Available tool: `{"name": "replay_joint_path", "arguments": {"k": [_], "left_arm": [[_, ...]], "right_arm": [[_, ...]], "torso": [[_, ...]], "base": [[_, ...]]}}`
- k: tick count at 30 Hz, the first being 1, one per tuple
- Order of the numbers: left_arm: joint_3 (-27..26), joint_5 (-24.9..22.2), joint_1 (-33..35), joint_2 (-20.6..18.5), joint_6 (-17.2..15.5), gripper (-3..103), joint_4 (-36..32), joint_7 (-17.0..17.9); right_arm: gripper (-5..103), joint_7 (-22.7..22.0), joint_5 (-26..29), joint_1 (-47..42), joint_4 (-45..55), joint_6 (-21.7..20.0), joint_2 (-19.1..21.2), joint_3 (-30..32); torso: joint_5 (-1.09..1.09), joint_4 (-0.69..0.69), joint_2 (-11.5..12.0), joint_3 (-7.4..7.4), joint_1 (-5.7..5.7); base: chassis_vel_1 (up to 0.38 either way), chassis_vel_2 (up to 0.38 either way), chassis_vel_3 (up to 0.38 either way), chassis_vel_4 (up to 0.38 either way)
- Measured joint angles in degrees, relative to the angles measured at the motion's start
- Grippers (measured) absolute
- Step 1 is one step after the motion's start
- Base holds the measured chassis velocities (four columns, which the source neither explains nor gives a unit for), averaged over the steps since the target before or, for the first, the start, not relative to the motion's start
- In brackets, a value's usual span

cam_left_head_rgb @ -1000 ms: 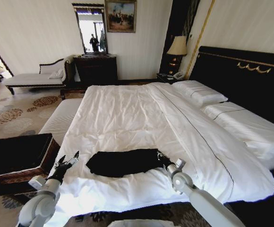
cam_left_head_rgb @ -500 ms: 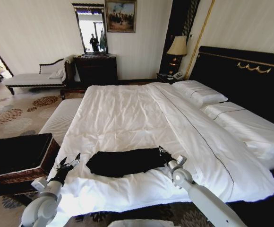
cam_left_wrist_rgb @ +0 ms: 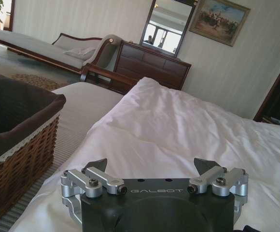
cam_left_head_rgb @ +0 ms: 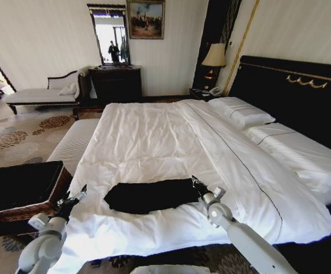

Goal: Fold the clothes on the bed and place them into the basket.

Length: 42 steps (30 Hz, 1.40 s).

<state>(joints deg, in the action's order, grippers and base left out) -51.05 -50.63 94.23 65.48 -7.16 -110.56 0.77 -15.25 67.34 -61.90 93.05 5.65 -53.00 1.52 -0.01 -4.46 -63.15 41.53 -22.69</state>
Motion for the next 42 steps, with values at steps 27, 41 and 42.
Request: {"name": "replay_joint_path", "arguments": {"k": [27,41,42], "left_arm": [[1.79,0.87,-0.17,0.05,0.33,100,-0.1,-0.3],[3.5,2.0,-0.51,0.35,0.62,100,0.59,-0.44],[3.67,2.28,-0.57,0.42,0.65,100,0.76,-0.45]], "right_arm": [[1,1.28,-0.38,0.85,-1.54,0.27,-1.2,-0.93],[0,1.81,1.03,2.03,-3.43,3.27,-2.71,0.19],[0,1.79,1.1,1.92,-3.65,3.45,-2.75,0.43]], "torso": [[0.01,0.0,0.0,0.0,0.0],[0.01,0.01,0.0,0.0,0.0],[0.02,0.0,0.0,0.0,0.0]], "base": [[0.0,0.0,0.0,0.0],[0.0,0.0,0.0,0.0],[0.0,0.0,0.0,0.0]]}}
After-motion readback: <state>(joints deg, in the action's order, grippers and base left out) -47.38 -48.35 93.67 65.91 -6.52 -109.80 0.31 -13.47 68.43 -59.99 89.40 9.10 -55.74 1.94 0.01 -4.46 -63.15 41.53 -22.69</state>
